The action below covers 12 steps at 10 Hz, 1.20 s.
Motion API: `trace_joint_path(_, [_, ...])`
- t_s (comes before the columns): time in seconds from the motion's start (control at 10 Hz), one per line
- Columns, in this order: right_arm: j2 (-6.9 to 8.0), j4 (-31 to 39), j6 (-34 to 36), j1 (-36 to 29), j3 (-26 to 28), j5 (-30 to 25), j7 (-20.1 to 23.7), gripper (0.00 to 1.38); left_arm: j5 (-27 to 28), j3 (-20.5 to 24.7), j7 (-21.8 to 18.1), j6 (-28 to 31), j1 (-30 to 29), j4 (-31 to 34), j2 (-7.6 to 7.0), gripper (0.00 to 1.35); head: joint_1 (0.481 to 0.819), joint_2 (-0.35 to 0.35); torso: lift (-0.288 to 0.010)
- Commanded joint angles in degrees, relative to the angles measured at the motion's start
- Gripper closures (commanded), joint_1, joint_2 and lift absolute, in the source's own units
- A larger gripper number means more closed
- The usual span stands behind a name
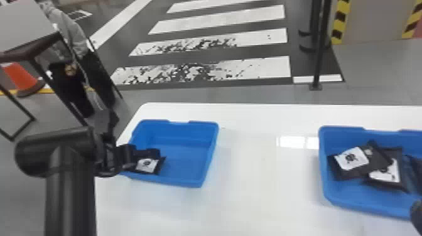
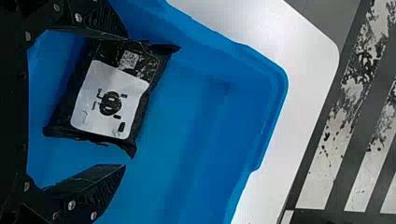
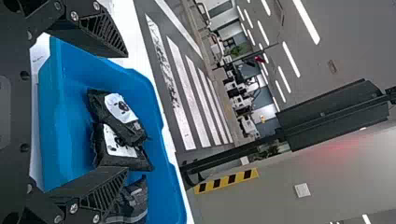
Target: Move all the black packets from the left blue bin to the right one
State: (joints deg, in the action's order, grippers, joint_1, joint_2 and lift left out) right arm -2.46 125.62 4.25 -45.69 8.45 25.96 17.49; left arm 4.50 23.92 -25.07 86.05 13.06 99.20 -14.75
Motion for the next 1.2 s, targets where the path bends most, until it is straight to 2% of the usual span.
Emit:
trace_joint_path(0.0, [0.0, -0.67, 0.38, 0.41, 0.0, 0.66, 0.17, 0.18, -0.04, -0.61, 0.46, -1.25, 1.99, -4.21, 0.08, 0.23, 0.695, 0.299, -0.144])
trace_joint_path(0.1, [0.0, -0.96, 0.81, 0.69, 0.0, 0.77, 0.44, 0.18, 0.07, -0.95, 0.55, -1.39, 3.53, -7.72, 0.08, 0.35, 0.695, 0.296, -0.144])
trace_joint_path(0.3, [0.0, -1.8, 1.23, 1.11, 0.0, 1.34, 0.79, 0.18, 1.56, -1.07, 0.72, -2.24, 5.08, -12.22, -0.1, 0.8, 0.695, 0.289, -0.144])
trace_joint_path(0.4, [0.0, -1.94, 1.37, 1.11, 0.0, 1.8, 0.88, 0.19, 2.59, -1.41, 0.63, -2.52, 4.94, -12.64, -0.1, 0.82, 0.695, 0.293, -0.144])
trace_joint_path(0.5, [0.0, -2.08, 1.37, 1.11, 0.0, 2.03, 0.88, 0.19, 2.7, -2.21, 0.46, -2.38, 4.8, -12.78, -0.45, 0.92, 0.695, 0.299, -0.144])
trace_joint_path(0.6, [-0.09, -2.08, 1.51, 0.97, 0.0, 2.6, 0.88, 0.2, 2.93, -2.32, 0.46, -5.47, 3.95, -12.64, -0.27, 1.2, 0.695, 0.302, -0.144])
trace_joint_path(0.8, [-0.18, -1.8, 1.51, 0.97, 0.0, 2.6, 1.05, 0.2, -0.16, -1.87, -1.3, -7.72, 1.56, -9.55, -0.19, 1.21, 0.695, 0.303, -0.144])
trace_joint_path(1.1, [-0.26, -1.1, 1.51, 0.97, 0.0, 2.6, 1.14, 0.21, -7.58, -1.52, -2.44, -7.44, -6.59, 8.17, 0.16, 1.21, 0.695, 0.267, -0.144])
